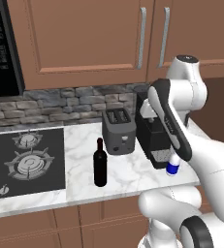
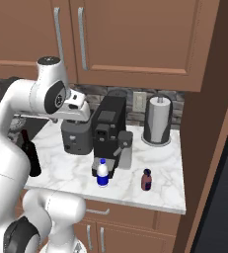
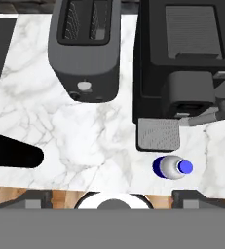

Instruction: Place the drinks on the dining counter in a tight cluster.

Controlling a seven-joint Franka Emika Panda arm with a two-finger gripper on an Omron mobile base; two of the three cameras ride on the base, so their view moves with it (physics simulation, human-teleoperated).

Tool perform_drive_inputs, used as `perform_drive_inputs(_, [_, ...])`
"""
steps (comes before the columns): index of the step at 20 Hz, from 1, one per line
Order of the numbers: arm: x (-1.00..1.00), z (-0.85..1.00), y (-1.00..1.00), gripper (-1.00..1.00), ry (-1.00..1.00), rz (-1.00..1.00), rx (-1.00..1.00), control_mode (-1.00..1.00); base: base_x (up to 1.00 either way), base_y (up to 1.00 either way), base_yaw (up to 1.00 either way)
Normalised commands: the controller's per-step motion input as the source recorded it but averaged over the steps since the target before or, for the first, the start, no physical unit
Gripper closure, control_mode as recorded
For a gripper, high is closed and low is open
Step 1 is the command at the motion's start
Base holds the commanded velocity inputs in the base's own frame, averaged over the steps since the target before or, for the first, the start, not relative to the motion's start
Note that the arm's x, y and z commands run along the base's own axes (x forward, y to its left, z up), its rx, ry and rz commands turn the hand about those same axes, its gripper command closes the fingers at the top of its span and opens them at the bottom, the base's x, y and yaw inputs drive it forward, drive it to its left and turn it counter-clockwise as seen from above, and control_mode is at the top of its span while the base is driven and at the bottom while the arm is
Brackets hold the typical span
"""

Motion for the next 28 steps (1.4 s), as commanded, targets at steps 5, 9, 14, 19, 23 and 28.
perform_drive_inputs(5, [-0.34, -0.08, 0.0, -1.0, 0.0, 0.0, 0.03, -1.0, 0.0, 0.0, 0.0])
perform_drive_inputs(9, [-0.21, -0.05, 0.16, -1.0, 0.0, 0.01, 0.04, -1.0, 0.0, 0.0, 0.0])
perform_drive_inputs(14, [-0.1, -0.03, 0.18, -1.0, 0.0, 0.08, 0.03, -1.0, 0.0, 0.0, 0.0])
perform_drive_inputs(19, [-0.24, -0.04, 0.17, -1.0, 0.0, 0.2, 0.03, -1.0, 0.0, 0.0, 0.0])
perform_drive_inputs(23, [-0.22, -0.08, 0.16, -1.0, 0.0, 0.39, 0.1, -1.0, 0.0, 0.0, 0.0])
perform_drive_inputs(28, [-0.18, -0.09, 0.16, -1.0, 0.0, 0.48, 0.1, -1.0, 0.0, 0.0, 0.0])
